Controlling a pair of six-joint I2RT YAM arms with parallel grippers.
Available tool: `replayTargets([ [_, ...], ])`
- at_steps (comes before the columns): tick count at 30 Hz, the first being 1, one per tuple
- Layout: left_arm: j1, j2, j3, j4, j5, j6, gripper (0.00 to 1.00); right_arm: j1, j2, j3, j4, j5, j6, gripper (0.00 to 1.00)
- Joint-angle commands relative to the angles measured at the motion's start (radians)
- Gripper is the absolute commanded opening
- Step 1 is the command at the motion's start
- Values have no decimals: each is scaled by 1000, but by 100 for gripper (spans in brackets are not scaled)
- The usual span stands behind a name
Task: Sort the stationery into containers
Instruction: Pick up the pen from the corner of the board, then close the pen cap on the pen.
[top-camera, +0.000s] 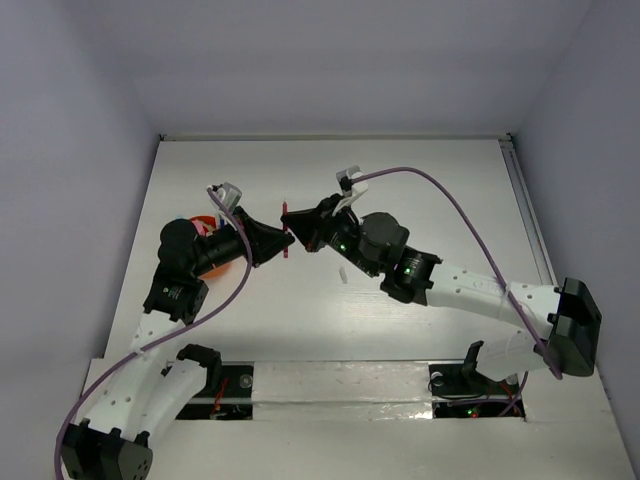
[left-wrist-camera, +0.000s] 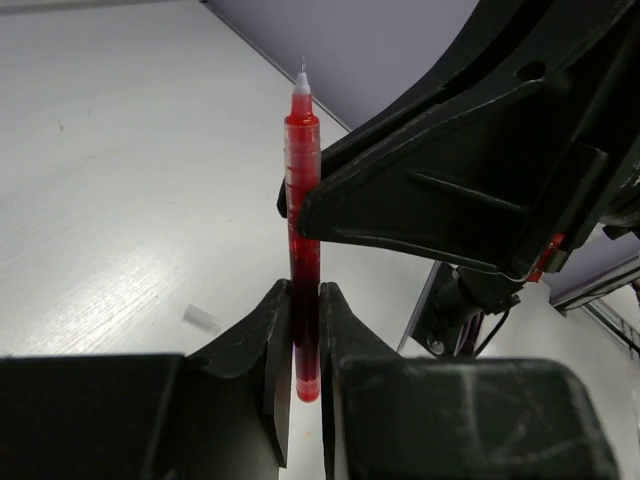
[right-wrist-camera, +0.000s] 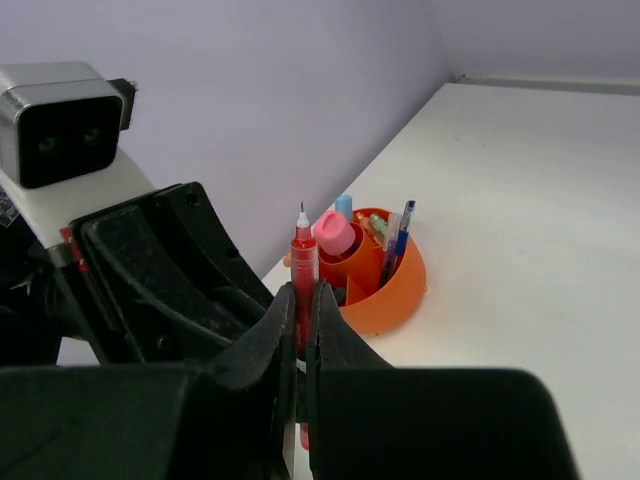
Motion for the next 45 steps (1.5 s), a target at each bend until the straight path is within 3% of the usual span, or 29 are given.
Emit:
replayTargets([
  [1, 4, -22, 11, 41, -8, 20, 0, -15, -34, 44, 53, -24, 32, 0],
  [5, 4, -52, 12, 33, -40, 26, 0, -40, -57, 38, -23, -25, 69, 0],
  [8, 4, -63, 17, 7, -71, 43, 0, -87, -74, 53, -159, -88, 72, 22],
  [9, 4, -63, 23, 1, -82, 52, 0, -87, -80, 61, -193, -102, 59, 38],
  [11, 4, -63, 27, -15, -97, 61, 0, -116, -101, 70, -293, -131, 38, 57],
  [14, 4, -68, 34, -35, -115, 72, 0, -126, -143, 47, -368, -134, 10, 67],
  [17, 4, -74, 38, -51, -141, 86, 0, -152, -207, 0, -433, -125, -26, 65],
  [19, 4, -74, 40, -56, -146, 89, 0, -185, -212, -7, -493, -123, -46, 36],
  [20, 4, -74, 40, -59, -145, 91, 0, -198, -200, -5, -564, -122, -51, 27],
  [21, 4, -74, 41, -62, -145, 94, 0, -208, -183, 4, -600, -111, -71, 5],
  [22, 4, -75, 41, -64, -146, 97, 0, -208, -160, 12, -635, -98, -85, 0],
  [25, 4, -81, 43, -72, -155, 98, 0, -208, -86, 7, -709, -102, -131, 0],
  [26, 4, -83, 43, -72, -157, 98, 0, -208, -72, 1, -718, -94, -132, 6],
  [27, 4, -84, 44, -75, -158, 101, 0, -208, -40, -5, -720, -90, -145, 37],
  [28, 4, -85, 46, -76, -164, 101, 0, -218, -22, -8, -727, -84, -148, 48],
  [30, 4, -88, 47, -82, -168, 104, 0, -218, 51, 4, -775, -50, -149, 60],
  [39, 4, -94, 50, -96, -178, 110, 0, -265, 291, 64, -795, -65, -158, 60],
  [45, 4, -92, 50, -96, -177, 109, 0, -274, 380, 73, -768, -96, -142, 48],
])
